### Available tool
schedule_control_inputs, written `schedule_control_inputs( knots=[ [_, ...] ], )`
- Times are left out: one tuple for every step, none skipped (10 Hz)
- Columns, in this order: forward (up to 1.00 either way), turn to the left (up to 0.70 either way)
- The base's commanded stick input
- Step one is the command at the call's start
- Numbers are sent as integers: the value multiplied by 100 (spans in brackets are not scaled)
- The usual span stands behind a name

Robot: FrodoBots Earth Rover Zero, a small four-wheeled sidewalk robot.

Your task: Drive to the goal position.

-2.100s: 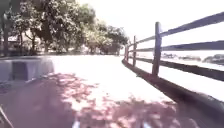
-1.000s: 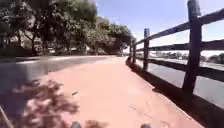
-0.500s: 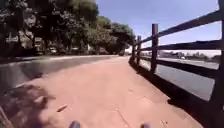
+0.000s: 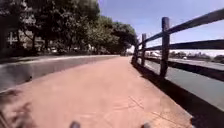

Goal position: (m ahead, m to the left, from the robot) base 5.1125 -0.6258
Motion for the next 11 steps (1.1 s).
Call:
schedule_control_inputs(
  knots=[
    [100, 0],
    [100, -3],
    [100, -20],
    [100, -40],
    [100, -40],
    [100, -35],
    [100, -4],
    [100, 0],
    [100, 0],
    [100, 0],
    [100, 0]
  ],
)
